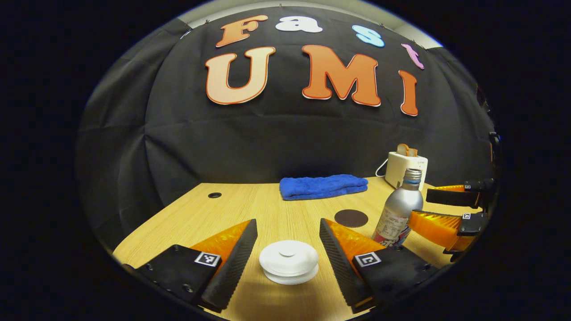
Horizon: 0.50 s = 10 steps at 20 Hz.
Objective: Open the teacup lid with one hand, grasp the water bottle and pour water into the teacup with the other hand; after pouring, place the water bottle on the coaster and then close the teacup lid.
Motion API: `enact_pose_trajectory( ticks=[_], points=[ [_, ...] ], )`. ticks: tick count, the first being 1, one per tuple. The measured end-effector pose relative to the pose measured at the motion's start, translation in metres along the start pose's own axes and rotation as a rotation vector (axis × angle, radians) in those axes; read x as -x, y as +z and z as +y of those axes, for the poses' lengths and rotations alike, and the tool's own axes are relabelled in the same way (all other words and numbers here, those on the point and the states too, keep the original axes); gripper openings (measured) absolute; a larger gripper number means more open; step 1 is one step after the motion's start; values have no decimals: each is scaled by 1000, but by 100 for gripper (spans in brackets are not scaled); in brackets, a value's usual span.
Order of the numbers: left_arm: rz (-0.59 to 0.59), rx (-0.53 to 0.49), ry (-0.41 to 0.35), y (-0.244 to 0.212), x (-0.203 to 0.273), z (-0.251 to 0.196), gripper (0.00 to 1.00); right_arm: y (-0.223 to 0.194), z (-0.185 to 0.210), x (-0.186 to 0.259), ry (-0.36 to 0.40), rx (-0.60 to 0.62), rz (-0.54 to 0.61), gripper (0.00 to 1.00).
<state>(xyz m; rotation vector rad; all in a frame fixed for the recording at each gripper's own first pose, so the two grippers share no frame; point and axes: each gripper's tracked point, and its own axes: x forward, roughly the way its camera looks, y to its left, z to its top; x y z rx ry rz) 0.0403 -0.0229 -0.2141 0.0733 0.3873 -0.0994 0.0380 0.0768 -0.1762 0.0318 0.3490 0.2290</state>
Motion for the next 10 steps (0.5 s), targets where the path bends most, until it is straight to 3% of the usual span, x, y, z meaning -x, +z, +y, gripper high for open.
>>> enact_pose_trajectory(
  ticks=[1, 3, 7, 10],
  points=[
    [11, -5, -5, -4, -3, -1, 92, -4, 2, -3, 7, 4, 10, 96],
    [39, -14, -11, -15, -8, -2, 80, -12, 5, -9, 19, 13, 27, 96],
    [100, -23, -18, -35, -20, -4, 78, -29, 7, -19, 36, 20, 72, 93],
    [140, -46, -14, -45, -26, -4, 70, -37, 8, -26, 46, 18, 96, 93]
  ],
)
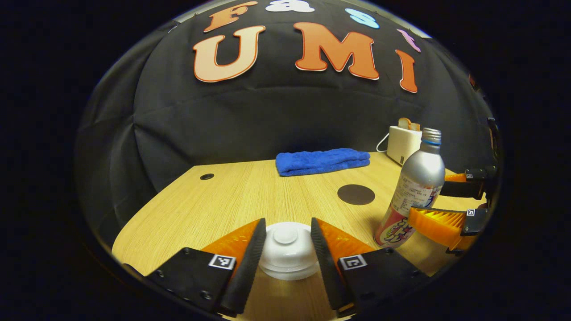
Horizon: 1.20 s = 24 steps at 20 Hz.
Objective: Open the teacup lid with one hand, grasp the water bottle and pour water into the teacup with the other hand; after pouring, place the water bottle on the coaster and then close the teacup lid.
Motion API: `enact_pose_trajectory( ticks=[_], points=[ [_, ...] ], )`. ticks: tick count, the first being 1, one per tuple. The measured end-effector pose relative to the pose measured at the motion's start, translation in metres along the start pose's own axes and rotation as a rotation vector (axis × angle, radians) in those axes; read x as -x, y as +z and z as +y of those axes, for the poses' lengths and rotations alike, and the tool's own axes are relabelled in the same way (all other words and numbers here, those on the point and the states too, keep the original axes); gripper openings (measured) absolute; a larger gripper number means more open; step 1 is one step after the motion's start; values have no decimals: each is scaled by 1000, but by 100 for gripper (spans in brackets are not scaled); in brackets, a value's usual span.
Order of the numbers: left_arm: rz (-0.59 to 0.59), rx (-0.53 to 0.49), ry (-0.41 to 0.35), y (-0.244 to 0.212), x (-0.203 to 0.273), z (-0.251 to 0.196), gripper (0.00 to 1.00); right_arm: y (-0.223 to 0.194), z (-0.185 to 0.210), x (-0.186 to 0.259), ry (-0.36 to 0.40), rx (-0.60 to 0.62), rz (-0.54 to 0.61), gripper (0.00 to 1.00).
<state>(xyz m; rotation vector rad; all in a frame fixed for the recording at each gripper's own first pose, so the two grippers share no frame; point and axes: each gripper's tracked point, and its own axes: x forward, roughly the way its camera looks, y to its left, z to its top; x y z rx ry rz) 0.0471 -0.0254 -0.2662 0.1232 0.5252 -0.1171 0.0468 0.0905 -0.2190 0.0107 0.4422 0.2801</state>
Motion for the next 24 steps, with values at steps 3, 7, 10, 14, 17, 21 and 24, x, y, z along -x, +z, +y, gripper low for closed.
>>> enact_pose_trajectory(
  ticks=[3, 7, 10, 14, 17, 21, 24],
  points=[
    [0, -7, 2, 2, -3, -2, 65, -6, 1, -5, 11, -4, 16, 93],
    [-20, -6, 27, 6, -6, 2, 41, -12, 2, -8, 24, -15, 39, 93],
    [-41, 9, 32, 8, -7, 5, 36, -15, 3, -11, 28, -28, 50, 85],
    [-87, 18, 45, 21, 0, 7, 31, -13, 3, -10, 25, -40, 57, 79],
    [-122, 16, 60, 34, 6, 15, 31, -3, -2, -7, 12, -28, 42, 79],
    [-153, 16, 76, 41, 19, 22, 31, 9, -11, -5, -29, 61, 39, 79],
    [-174, 22, 86, 48, 30, 31, 28, 16, -15, -4, -57, 154, 39, 79]
  ],
)
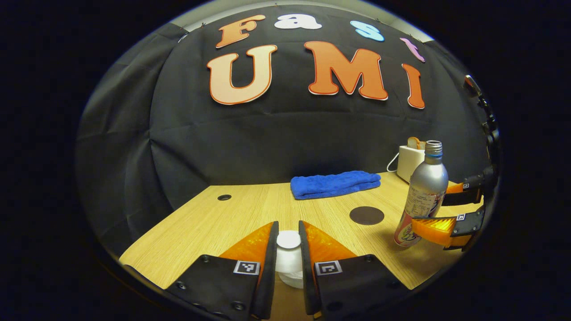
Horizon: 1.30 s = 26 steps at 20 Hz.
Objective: Open the teacup lid with one hand, grasp the water bottle and pour water into the teacup with the other hand; after pouring, place the water bottle on the coaster and then close the teacup lid.
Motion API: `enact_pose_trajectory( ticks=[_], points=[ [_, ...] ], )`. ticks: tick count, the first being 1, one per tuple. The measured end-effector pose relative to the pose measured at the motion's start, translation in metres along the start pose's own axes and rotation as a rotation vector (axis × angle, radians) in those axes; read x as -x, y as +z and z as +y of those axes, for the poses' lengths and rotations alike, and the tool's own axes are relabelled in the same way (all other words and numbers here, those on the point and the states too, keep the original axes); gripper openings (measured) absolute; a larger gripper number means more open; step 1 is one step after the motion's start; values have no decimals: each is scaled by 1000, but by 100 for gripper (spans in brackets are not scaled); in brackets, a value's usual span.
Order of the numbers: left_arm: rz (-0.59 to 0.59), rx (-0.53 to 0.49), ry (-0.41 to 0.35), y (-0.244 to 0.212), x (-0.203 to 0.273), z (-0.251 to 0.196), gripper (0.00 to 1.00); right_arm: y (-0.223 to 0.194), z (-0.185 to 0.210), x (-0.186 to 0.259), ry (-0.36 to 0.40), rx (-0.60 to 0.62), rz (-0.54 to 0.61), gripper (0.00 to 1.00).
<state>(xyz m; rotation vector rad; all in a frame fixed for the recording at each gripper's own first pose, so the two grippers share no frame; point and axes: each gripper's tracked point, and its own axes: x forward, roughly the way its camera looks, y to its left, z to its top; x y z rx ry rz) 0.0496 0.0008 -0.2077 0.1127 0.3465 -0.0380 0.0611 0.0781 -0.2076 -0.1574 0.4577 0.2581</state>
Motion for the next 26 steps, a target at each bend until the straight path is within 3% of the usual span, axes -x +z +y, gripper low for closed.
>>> enact_pose_trajectory(
  ticks=[13, 26],
  points=[
    [-50, 36, 85, 16, 37, 61, 31, 30, -3, -7, -88, 444, -20, 78],
    [-74, 68, 144, 12, 72, 104, 31, 35, 10, -28, -160, 840, -32, 78]
  ],
)
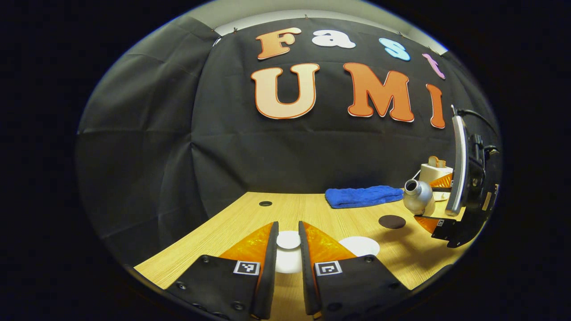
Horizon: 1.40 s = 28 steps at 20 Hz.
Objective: Open the teacup lid with one hand, grasp the water bottle and pour water into the teacup with the other hand; after pouring, place the water bottle on the coaster and then close the teacup lid.
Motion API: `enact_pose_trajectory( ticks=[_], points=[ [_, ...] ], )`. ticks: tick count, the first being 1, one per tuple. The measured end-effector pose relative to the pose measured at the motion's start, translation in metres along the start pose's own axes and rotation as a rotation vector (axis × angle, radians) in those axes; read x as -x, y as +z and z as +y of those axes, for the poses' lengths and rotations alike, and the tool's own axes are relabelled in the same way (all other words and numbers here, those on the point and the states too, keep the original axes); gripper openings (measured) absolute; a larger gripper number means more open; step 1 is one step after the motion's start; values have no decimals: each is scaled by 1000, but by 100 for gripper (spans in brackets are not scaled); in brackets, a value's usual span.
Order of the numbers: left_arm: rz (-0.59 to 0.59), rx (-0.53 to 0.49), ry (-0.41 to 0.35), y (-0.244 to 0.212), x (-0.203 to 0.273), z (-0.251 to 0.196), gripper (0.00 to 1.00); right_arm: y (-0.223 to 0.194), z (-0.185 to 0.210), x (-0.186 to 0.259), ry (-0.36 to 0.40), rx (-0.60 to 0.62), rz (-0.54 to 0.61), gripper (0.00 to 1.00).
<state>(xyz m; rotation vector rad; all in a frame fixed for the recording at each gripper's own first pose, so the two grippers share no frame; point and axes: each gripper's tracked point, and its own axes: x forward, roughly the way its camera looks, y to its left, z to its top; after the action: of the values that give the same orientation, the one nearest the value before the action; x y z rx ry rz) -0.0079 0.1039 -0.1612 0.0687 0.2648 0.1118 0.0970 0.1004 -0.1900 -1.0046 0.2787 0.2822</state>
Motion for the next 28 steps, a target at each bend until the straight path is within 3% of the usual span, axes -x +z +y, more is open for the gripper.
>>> enact_pose_trajectory(
  ticks=[10, 14, 15, 21, 28],
  points=[
    [1, 16, 37, -6, 13, 28, 28, 19, -9, -8, -119, 266, -49, 77],
    [1, 22, 44, -8, 17, 36, 31, 25, -11, -7, -174, 353, -69, 77],
    [2, 25, 45, -8, 19, 37, 29, 27, -13, -7, -193, 379, -73, 74],
    [1, 33, 50, -12, 24, 45, 31, 37, -24, -10, -265, 512, -99, 77],
    [2, 43, 55, -16, 29, 53, 31, 48, -31, -11, -299, 620, -125, 77]
  ],
)
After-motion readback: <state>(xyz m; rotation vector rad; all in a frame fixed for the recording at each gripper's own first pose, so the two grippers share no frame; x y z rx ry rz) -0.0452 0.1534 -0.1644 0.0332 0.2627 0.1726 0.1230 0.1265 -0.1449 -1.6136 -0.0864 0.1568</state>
